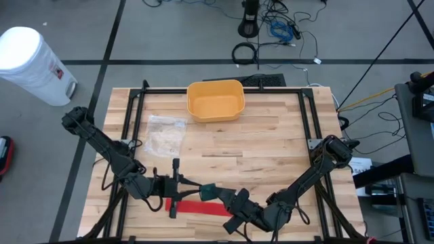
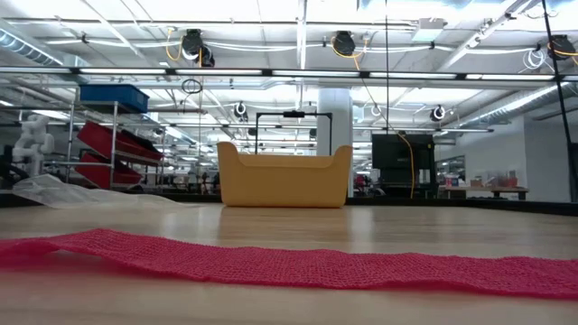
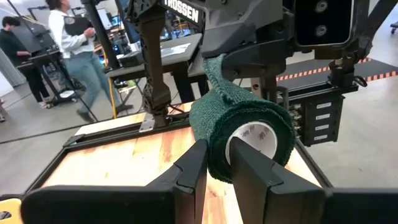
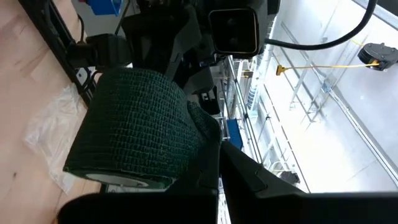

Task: Roll bandage
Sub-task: Roll the green bandage

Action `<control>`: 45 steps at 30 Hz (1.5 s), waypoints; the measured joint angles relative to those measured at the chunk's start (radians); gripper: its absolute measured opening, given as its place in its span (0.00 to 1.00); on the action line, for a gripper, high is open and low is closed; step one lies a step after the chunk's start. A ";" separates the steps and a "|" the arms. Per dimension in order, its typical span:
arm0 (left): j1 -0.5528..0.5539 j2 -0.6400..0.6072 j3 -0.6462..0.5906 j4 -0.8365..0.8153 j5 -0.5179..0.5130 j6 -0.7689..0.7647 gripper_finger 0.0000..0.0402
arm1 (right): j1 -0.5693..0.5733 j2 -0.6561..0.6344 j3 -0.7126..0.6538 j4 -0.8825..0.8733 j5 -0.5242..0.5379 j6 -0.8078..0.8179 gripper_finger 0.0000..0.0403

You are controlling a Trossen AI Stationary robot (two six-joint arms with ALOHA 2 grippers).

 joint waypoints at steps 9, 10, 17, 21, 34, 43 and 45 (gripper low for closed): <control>0.000 0.000 0.000 0.000 0.000 0.001 0.18 | 0.002 0.000 0.000 -0.001 -0.039 0.039 0.03; 0.000 0.000 0.000 0.001 0.000 0.001 0.18 | 0.002 0.000 0.000 0.000 -0.038 0.041 0.04; 0.000 0.000 0.000 0.049 0.078 0.020 0.18 | 0.002 0.000 0.000 0.000 -0.035 0.067 0.09; 0.000 0.000 0.000 0.052 0.088 0.022 0.18 | 0.002 0.000 0.000 0.000 -0.035 0.077 0.10; 0.000 0.000 0.000 0.048 0.110 0.025 0.18 | 0.013 0.000 0.000 0.009 -0.030 0.099 0.10; 0.000 0.000 0.000 0.049 0.110 0.024 0.18 | 0.017 0.000 0.000 0.010 -0.035 0.093 0.10; 0.000 0.000 0.000 0.049 0.100 0.024 0.18 | 0.017 0.000 0.000 0.010 -0.034 0.093 0.10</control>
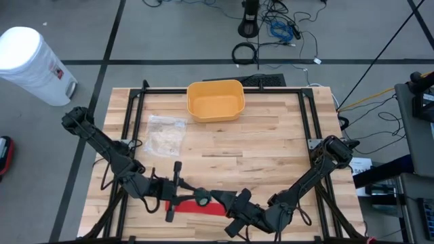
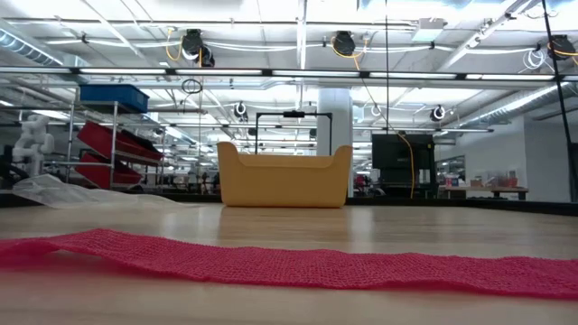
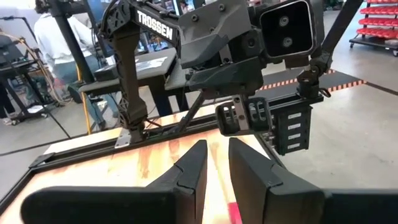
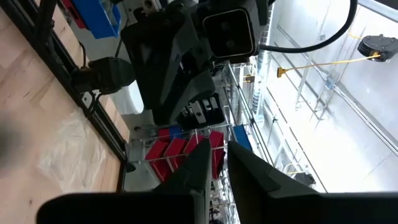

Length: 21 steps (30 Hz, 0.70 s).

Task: Roll bandage
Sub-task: Roll the green bandage

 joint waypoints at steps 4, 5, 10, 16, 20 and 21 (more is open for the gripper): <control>0.011 0.000 0.001 -0.045 -0.072 0.000 0.18 | 0.000 0.000 0.000 0.000 0.002 0.008 0.10; 0.016 0.000 0.001 -0.076 -0.091 -0.005 0.18 | -0.002 0.000 0.000 -0.001 0.007 0.012 0.10; 0.033 0.000 0.001 -0.189 -0.138 -0.072 0.18 | -0.004 0.000 0.000 -0.016 0.033 0.015 0.10; -0.002 -0.003 0.001 -0.261 -0.134 -0.131 0.18 | 0.011 0.000 0.000 -0.016 0.038 0.027 0.10; -0.024 -0.025 0.001 -0.317 -0.184 -0.257 0.18 | 0.018 0.000 0.000 -0.016 0.053 0.029 0.10; -0.026 -0.035 0.001 -0.345 -0.214 -0.317 0.18 | 0.018 0.000 0.000 -0.016 0.053 0.025 0.10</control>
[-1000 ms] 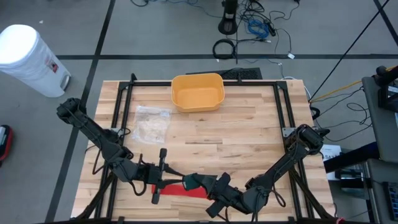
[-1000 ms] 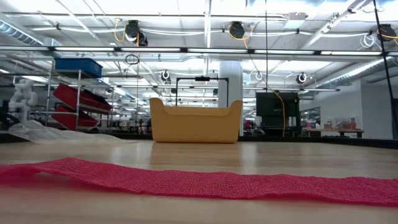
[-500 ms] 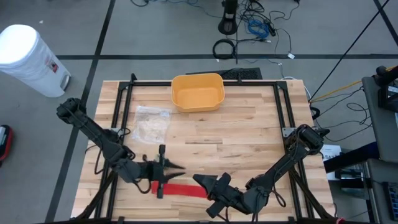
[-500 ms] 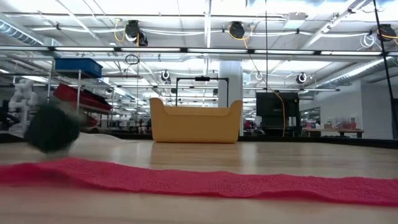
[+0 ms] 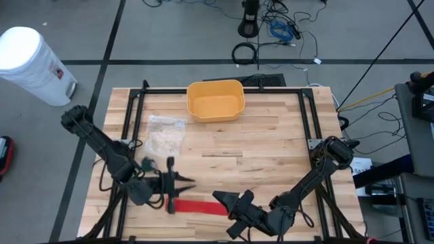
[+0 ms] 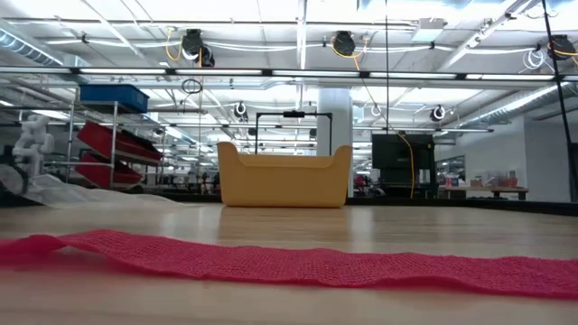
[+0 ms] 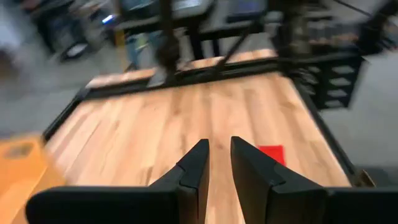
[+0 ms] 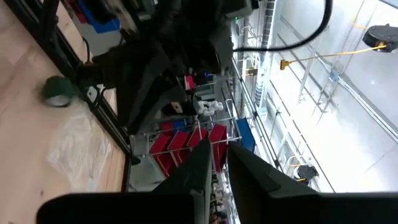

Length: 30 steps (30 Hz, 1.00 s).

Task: Roll bandage
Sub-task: Roll the green bandage

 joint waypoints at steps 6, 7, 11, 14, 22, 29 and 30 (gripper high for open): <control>-0.003 -0.067 0.000 -0.344 -0.051 -0.422 0.18 | 0.018 -0.010 0.000 -0.003 0.001 -0.013 0.10; -0.003 -0.072 0.000 -0.415 -0.053 -0.491 0.18 | 0.024 -0.015 0.000 -0.002 0.004 -0.012 0.10; -0.002 -0.069 0.000 -0.678 -0.052 -0.781 0.18 | 0.048 -0.040 0.000 -0.001 0.004 -0.004 0.10; -0.016 -0.042 0.000 -0.789 -0.021 -0.904 0.18 | 0.071 -0.064 0.000 -0.002 0.006 0.023 0.10; -0.073 0.052 0.000 -0.875 0.066 -1.091 0.20 | 0.139 -0.125 0.000 0.000 0.030 0.106 0.10; -0.130 0.157 0.000 -0.966 0.187 -1.309 0.21 | 0.171 -0.139 0.000 -0.002 0.031 0.104 0.10; -0.141 0.169 -0.001 -0.979 0.189 -1.327 0.21 | 0.175 -0.144 0.000 -0.002 0.031 0.103 0.10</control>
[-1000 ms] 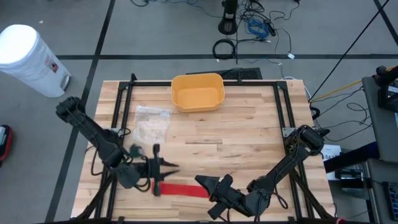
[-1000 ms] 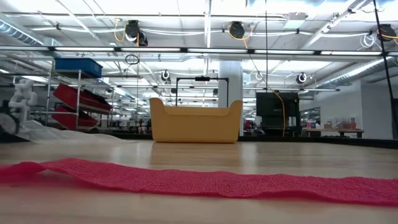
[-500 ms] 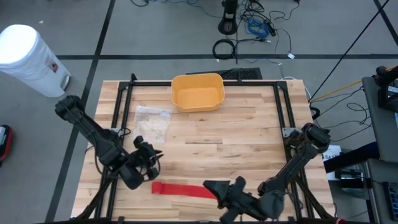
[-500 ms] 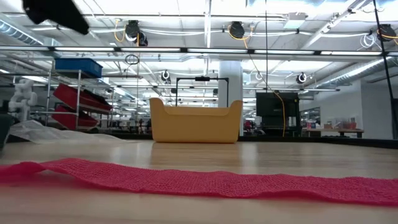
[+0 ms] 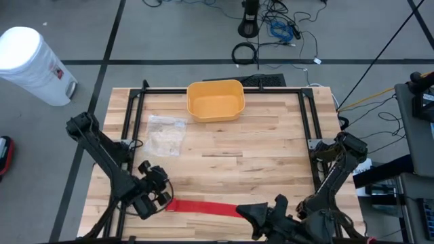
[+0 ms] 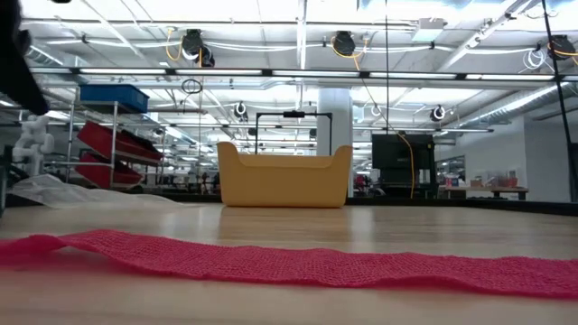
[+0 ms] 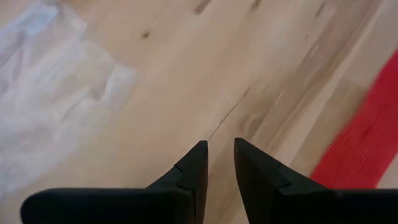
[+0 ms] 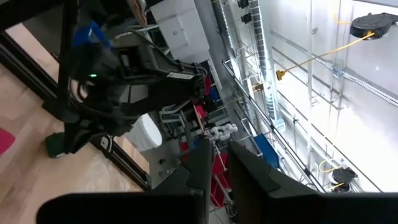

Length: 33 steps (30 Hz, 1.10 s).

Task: Roll bandage
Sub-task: Roll the green bandage

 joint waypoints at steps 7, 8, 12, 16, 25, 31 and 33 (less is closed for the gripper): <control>-0.144 0.029 0.000 0.017 -0.022 -0.199 0.21 | 0.007 -0.017 0.000 0.000 0.000 -0.001 0.10; -0.173 0.033 0.000 0.025 -0.032 -0.233 0.21 | 0.007 -0.017 0.000 0.000 0.000 -0.001 0.10; -0.276 0.077 0.000 0.020 -0.054 -0.389 0.21 | 0.007 -0.017 0.000 -0.001 0.000 -0.010 0.10; -0.354 0.160 0.000 0.011 -0.074 -0.558 0.21 | 0.002 -0.017 0.000 -0.004 -0.001 -0.016 0.10; -0.418 0.363 0.000 0.072 -0.073 -0.674 0.22 | -0.013 -0.017 0.000 -0.012 -0.006 -0.024 0.10; -0.396 0.386 0.000 0.069 -0.058 -0.668 0.31 | -0.028 -0.018 0.000 -0.021 -0.006 -0.027 0.10; -0.386 0.386 0.000 0.045 -0.058 -0.665 0.32 | -0.034 -0.018 0.000 -0.024 -0.006 -0.027 0.10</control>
